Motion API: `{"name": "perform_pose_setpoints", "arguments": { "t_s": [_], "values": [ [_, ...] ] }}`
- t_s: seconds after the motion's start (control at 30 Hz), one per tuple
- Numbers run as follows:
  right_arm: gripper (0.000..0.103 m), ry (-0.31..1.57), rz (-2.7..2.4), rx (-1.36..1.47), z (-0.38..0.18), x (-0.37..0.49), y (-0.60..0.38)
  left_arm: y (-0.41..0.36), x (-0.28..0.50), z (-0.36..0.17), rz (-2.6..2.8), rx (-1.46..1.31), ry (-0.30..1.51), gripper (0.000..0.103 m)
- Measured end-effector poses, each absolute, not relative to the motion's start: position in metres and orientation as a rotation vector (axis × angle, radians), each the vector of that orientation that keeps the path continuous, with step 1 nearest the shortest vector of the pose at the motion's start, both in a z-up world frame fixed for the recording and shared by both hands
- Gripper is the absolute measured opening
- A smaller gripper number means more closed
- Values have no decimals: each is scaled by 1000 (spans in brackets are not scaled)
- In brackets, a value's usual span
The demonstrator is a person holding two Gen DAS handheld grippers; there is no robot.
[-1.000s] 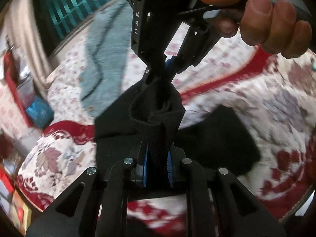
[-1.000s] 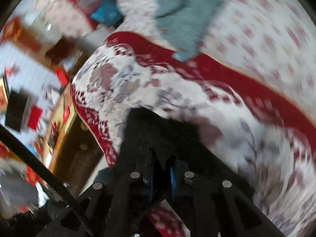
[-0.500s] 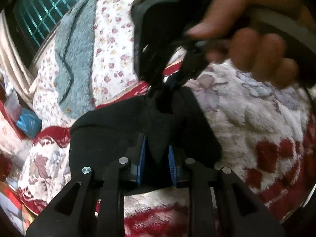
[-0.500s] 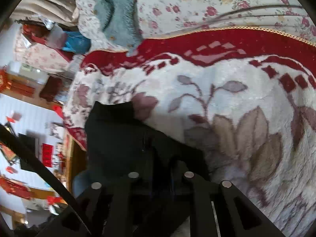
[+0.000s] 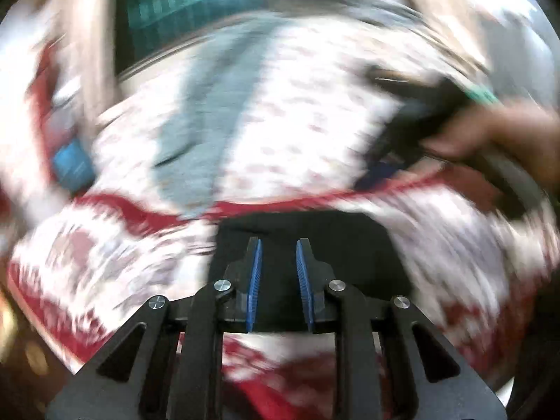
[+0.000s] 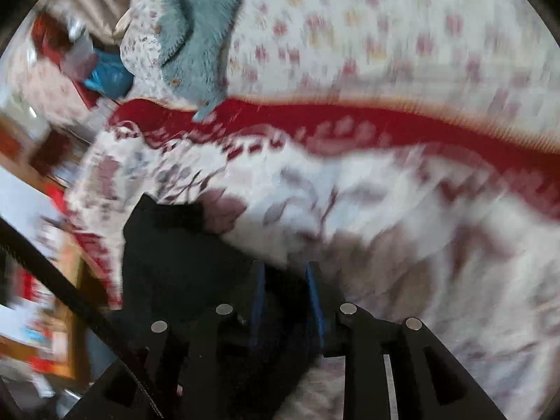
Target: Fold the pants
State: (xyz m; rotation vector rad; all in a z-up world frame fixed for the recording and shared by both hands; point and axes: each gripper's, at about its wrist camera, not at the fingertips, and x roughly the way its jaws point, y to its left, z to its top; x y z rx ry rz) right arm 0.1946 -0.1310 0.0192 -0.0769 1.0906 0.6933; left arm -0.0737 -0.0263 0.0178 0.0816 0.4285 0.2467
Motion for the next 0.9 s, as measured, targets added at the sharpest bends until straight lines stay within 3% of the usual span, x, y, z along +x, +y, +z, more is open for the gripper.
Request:
{"name": "perform_pose_setpoints", "arguments": {
  "t_s": [0.03, 0.07, 0.1, 0.17, 0.2, 0.4, 0.43, 0.47, 0.5, 0.57, 0.73, 0.8, 0.83, 0.87, 0.9],
  "values": [
    [23, 1057, 714, -69, 34, 191, -126, -2, -66, 20, 290, -30, 442, 40],
    [24, 1033, 775, -20, 51, 188, -116, 20, -57, 18, 305, -149, 478, 43],
    [26, 1032, 833, 26, 59, 186, -108, 48, -43, 8, 317, -326, 555, 43],
    [41, 1089, 1027, 133, 68, 182, -74, 78, -24, -18, 333, -531, 672, 43],
    [42, 1128, 1087, 158, 66, 181, -58, 90, -16, -36, 345, -612, 728, 41],
    [42, 1470, 1146, 143, -9, 183, 44, 65, -26, -37, 372, -514, 655, 41],
    [31, 1523, 1067, 112, -27, 193, 48, 66, -24, -39, 383, -498, 654, 41],
    [7, 1500, 1008, 99, -31, 204, 47, 65, -22, -41, 388, -482, 654, 41],
    [5, 1401, 926, 92, -26, 221, 39, 60, -20, -42, 401, -461, 667, 42],
    [18, 1165, 665, 133, -5, 256, 0, 56, -20, -45, 412, -438, 669, 42],
    [18, 1267, 910, 284, 2, 247, -1, 61, -17, -49, 420, -438, 660, 42],
    [27, 1310, 1140, 190, 9, 216, 36, 62, -16, -50, 427, -430, 657, 42],
    [40, 1369, 1222, 73, 2, 202, 62, 62, -16, -51, 426, -427, 656, 42],
    [44, 1428, 1236, -31, -10, 192, 80, 62, -16, -51, 426, -425, 656, 42],
    [41, 1472, 1155, -157, -28, 194, 95, 62, -17, -51, 425, -423, 655, 42]
  ]
}}
